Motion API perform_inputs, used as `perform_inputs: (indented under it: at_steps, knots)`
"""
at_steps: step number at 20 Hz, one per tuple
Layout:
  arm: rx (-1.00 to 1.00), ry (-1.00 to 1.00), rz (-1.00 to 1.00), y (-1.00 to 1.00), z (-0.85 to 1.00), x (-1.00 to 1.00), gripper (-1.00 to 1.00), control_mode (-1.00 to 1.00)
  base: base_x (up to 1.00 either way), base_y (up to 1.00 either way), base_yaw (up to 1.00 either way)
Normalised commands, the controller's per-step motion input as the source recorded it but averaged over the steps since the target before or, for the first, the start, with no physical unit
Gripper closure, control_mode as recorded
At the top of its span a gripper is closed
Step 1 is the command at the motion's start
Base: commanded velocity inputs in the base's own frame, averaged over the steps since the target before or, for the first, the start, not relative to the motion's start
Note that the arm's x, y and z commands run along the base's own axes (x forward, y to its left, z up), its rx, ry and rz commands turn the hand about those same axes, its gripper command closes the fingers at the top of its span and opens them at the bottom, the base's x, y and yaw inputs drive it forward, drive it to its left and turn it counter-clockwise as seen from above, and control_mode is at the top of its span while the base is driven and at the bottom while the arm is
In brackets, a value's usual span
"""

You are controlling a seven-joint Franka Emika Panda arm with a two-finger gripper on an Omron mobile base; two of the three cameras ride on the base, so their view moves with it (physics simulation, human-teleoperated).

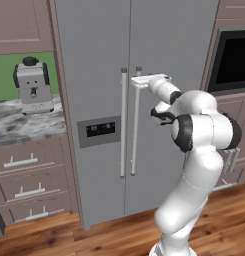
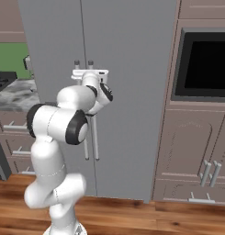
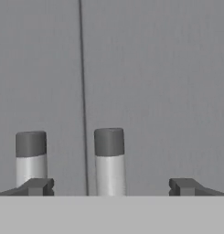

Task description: Retrieve the fish from the fridge and place it on the saucepan with marinade on the stove.

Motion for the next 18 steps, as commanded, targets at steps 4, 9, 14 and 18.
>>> perform_inputs:
  at_steps: [4, 9, 14, 18]
  knots:
    - [0.0, 0.0, 0.0, 0.0, -0.01, 0.38, -1.0, -1.0, 0.0, 0.0, 0.0]
    - [0.0, -0.02, 0.0, 0.03, -0.04, 0.32, -1.0, -1.0, 0.0, 0.0, 0.0]
    - [0.0, -0.01, 0.0, 0.05, -0.09, 0.13, -1.0, -1.0, 0.0, 0.0, 0.0]
    - [0.0, 0.0, 0.0, 0.14, -0.19, 0.12, -1.0, -1.0, 0.0, 0.0, 0.0]
